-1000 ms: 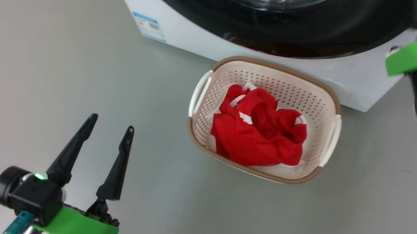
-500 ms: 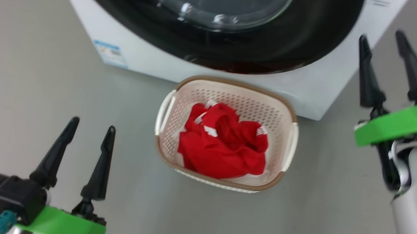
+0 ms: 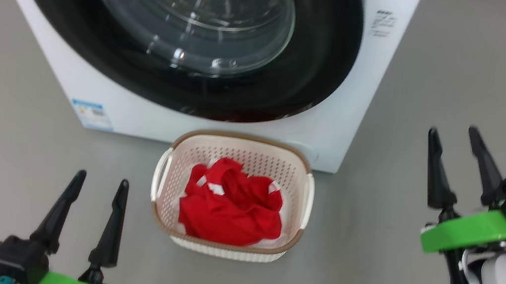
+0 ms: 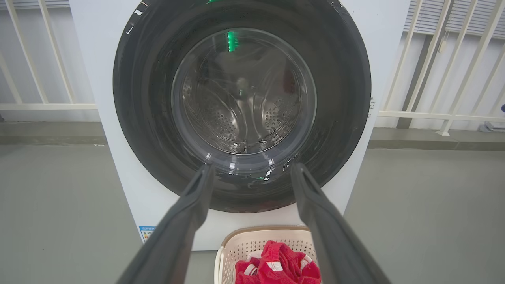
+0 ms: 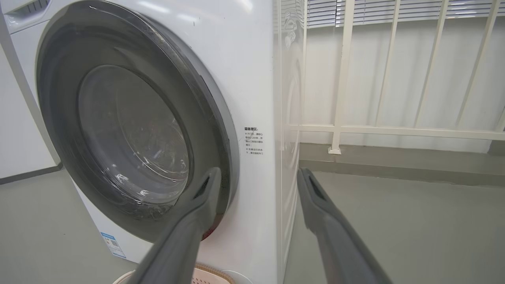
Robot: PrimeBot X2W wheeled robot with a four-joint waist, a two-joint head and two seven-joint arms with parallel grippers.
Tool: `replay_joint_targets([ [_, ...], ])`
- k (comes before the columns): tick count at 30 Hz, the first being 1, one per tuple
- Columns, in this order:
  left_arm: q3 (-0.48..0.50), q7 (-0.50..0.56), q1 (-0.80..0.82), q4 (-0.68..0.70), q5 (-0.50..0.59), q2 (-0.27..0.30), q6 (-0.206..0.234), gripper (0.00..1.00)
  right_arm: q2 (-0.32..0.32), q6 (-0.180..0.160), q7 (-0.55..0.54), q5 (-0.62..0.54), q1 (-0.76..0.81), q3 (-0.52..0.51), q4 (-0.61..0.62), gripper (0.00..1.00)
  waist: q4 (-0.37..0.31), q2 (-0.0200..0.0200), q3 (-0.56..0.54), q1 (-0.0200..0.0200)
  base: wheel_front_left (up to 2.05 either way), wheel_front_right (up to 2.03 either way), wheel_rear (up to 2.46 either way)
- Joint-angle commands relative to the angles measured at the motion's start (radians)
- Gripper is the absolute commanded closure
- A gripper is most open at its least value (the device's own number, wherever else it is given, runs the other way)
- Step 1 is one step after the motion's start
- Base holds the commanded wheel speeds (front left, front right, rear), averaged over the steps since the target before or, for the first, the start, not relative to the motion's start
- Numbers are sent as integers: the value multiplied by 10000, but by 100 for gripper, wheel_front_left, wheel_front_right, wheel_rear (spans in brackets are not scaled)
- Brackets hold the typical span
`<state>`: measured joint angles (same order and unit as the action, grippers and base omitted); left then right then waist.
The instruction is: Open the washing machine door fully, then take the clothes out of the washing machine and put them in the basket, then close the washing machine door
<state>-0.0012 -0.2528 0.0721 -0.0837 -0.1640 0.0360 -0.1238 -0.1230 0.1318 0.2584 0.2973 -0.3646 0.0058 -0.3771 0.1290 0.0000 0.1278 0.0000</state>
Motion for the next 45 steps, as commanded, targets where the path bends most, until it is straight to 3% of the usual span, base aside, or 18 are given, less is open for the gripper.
replay_joint_targets([
  [1, 395, -90, -23, 250, 175, 143, -27, 0, 58, -11, 34, -113, 76, 118, 368, 0, -394, 0, -429, 0, 0, 0, 0],
  [12, 661, -90, -785, 385, 335, 143, -49, 0, 399, -11, 34, -132, 1812, -438, 1216, 0, -923, 0, -1252, 0, 0, 0, 0],
  [32, 1006, -90, -1555, 499, 659, 155, -59, 0, -126, -11, 34, 128, 4103, 86, 2929, 0, -1343, 0, -2091, 0, 0, 0, 0],
  [45, 1038, -90, -1826, 559, 651, 147, 8, 0, -212, -11, 34, 88, 4477, -33, 2969, 0, -1434, 0, -2365, 0, 0, 0, 0],
])
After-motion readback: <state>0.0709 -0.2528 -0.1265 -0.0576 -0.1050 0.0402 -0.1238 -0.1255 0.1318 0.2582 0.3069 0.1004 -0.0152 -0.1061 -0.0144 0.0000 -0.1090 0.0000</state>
